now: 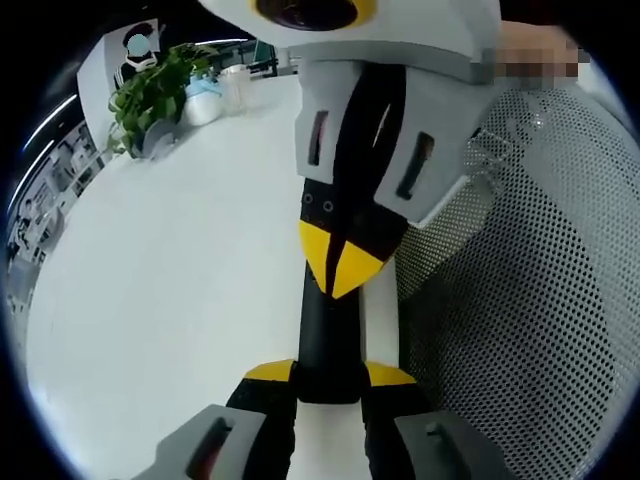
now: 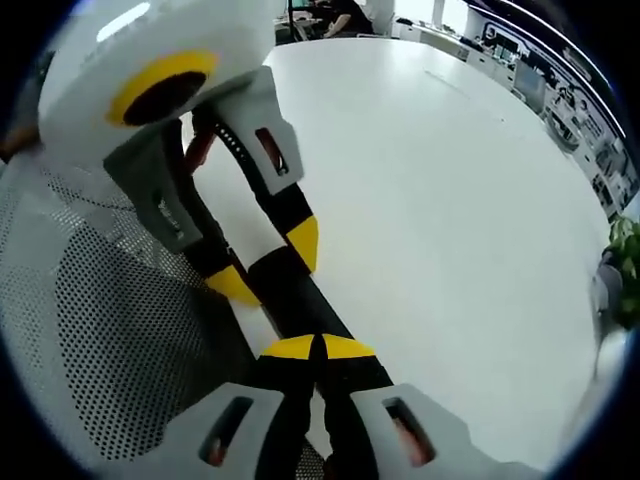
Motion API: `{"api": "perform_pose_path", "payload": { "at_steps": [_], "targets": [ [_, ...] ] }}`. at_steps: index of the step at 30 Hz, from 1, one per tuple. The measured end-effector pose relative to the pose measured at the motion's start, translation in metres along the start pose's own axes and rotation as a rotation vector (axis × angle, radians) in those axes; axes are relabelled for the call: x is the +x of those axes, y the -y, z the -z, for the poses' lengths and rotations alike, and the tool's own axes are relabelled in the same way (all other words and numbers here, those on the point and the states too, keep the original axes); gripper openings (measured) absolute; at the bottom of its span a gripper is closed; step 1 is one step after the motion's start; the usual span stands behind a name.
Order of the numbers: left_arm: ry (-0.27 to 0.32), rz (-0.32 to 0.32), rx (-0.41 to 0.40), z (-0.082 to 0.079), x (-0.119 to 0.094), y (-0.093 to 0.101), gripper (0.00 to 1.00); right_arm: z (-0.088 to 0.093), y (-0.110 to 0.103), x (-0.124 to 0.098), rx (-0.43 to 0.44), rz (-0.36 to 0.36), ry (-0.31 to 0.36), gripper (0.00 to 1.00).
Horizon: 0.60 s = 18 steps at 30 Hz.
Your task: Press the specified remote control buttons in sequence, fully releasing each button before pressing the next.
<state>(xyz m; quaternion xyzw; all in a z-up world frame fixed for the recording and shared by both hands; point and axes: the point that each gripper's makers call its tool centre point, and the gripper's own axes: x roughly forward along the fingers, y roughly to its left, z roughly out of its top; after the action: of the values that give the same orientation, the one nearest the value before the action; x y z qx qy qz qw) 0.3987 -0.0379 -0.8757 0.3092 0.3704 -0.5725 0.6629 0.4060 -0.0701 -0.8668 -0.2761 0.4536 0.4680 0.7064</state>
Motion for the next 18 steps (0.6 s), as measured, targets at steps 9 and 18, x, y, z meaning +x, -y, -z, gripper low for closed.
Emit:
{"api": "perform_pose_path", "payload": {
  "at_steps": [9,18],
  "targets": [
    [0.002,-0.001,-0.005,-0.0001,0.0005,-0.0003,0.25,-0.0012,0.0007,0.0005,0.01,0.014,-0.005,0.0],
    [0.012,0.001,0.005,-0.0002,0.0006,-0.0004,0.25,-0.0015,0.0014,0.0002,0.072,-0.007,-0.006,0.0]
  ]
}}
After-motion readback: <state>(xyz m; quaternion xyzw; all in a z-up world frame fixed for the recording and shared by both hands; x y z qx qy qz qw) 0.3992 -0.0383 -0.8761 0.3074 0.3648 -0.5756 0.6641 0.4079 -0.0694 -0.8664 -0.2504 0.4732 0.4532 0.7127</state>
